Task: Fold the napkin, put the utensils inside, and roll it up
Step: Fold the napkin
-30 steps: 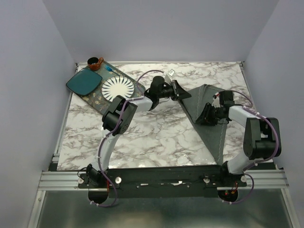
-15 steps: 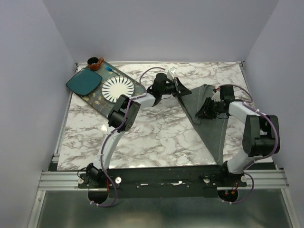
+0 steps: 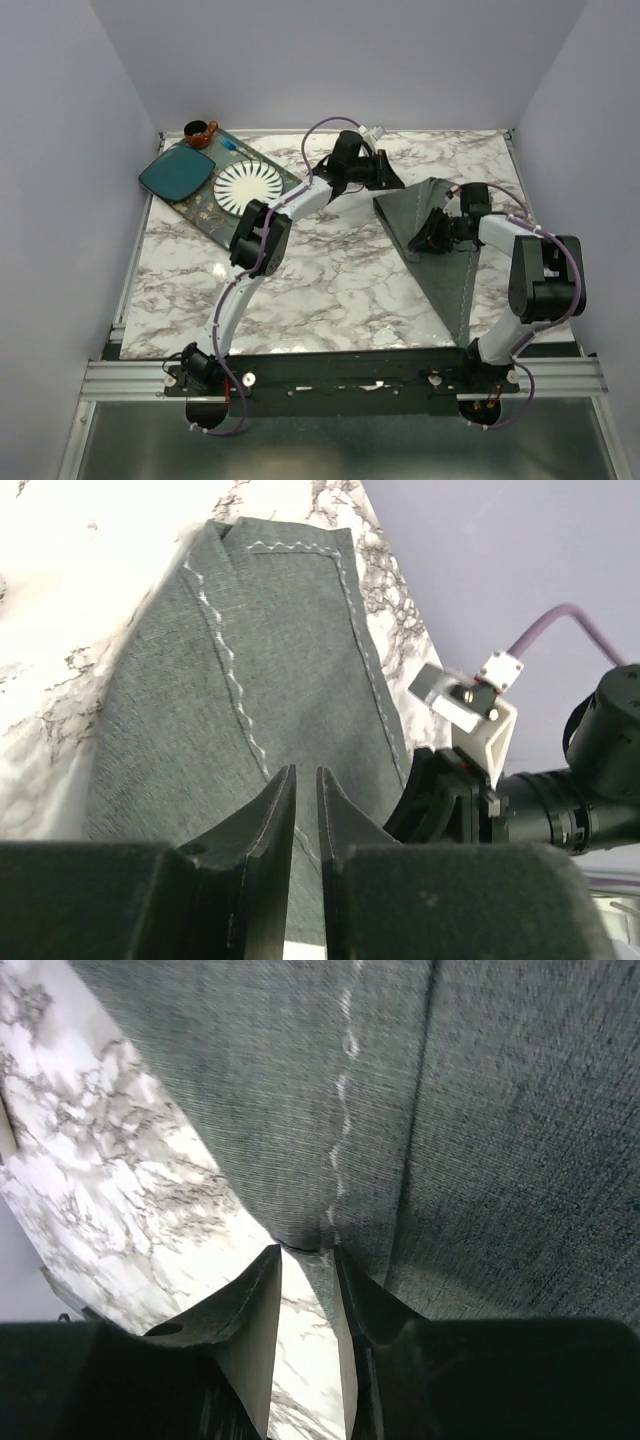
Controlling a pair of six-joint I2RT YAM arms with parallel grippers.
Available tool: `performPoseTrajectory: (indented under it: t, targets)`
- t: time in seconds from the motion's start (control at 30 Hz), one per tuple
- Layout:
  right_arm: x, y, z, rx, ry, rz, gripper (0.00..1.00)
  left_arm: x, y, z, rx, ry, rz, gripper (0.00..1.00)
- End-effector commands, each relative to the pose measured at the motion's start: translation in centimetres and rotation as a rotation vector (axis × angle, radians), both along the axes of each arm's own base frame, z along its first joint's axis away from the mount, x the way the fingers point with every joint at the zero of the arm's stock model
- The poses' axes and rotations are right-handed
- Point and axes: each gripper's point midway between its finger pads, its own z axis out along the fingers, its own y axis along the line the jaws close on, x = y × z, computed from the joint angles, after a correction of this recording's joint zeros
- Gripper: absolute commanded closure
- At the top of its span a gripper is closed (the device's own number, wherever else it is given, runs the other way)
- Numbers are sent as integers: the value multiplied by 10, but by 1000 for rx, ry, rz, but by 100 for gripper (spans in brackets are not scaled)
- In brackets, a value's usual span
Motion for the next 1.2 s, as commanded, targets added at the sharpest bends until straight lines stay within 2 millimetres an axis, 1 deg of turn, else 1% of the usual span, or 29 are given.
performPoseTrajectory:
  t: [0.0,0.03,0.07,0.1,0.13,0.17,0.2,0.23,0.27,0.3,0.33,0.37,0.4,0.43,0.47,0.53,0.57,0.6,0.67,0.7,0.77,0.8,0.83,0.93,1.03,1.1,1.17]
  targets:
    - [45,-15,55,-53,-144,-76,54,-21,2,46,7,-66,-27,77]
    - [57,-24,62,-55,-159,-106,48,-31,3,32,12,-30,-36,77]
    - [67,-27,67,-49,-168,-129,46,-34,0,41,-17,-50,-38,78]
    - [76,-30,62,-40,-150,-138,45,-41,-4,38,-20,-37,-44,78]
    - [97,-35,82,-27,-201,-147,45,-44,-5,32,-13,-30,-46,80]
    - [105,-34,86,-13,-207,-144,45,-45,-7,23,-6,-15,-53,81]
    - [115,-32,91,11,-211,-145,45,-47,-9,18,-2,-5,-57,81]
    - [130,-33,94,16,-223,-144,47,-44,-9,15,0,-5,-51,82]
    - [139,-32,93,27,-221,-154,49,-41,-9,4,10,6,-47,83]
    - [147,-30,96,46,-236,-143,50,-40,-10,0,14,10,-47,83]
    - [154,-29,84,56,-217,-141,56,-36,-12,2,10,2,-44,83]
    - [166,-27,89,73,-245,-136,60,-32,-12,-7,18,8,-37,83]
    - [176,-26,92,94,-271,-137,63,-31,-14,-10,19,8,-36,83]
    - [181,-22,89,116,-270,-128,68,-27,-15,-7,12,3,-30,83]
    - [190,-21,82,131,-264,-125,71,-24,-15,-16,17,16,-26,83]
    - [199,-18,78,159,-269,-122,75,-20,-17,-16,12,12,-22,83]
    - [203,-18,77,161,-273,-123,76,-18,-15,-26,23,25,-16,83]
    - [210,-19,71,162,-271,-131,76,-16,-15,-29,27,30,-13,83]
    - [215,-20,66,159,-267,-135,77,-14,-13,-37,35,42,-7,84]
    - [217,-21,59,154,-255,-143,77,-12,-10,-39,38,44,-1,84]
    - [220,-29,50,116,-238,-184,77,-13,-8,-47,49,56,3,84]
    - [218,-33,44,104,-217,-196,77,-12,-7,-48,51,54,1,84]
    - [217,-41,34,78,-193,-225,77,-14,-5,-51,56,61,1,84]
    - [211,-50,18,50,-148,-257,77,-17,-3,-56,65,71,0,84]
    - [207,-56,6,31,-110,-278,77,-16,-1,-57,65,71,3,84]
    - [204,-58,2,45,-83,-296,77,-17,-1,-57,65,74,-1,85]
    - [202,-67,-5,10,-49,-336,76,-17,1,-58,68,72,1,85]
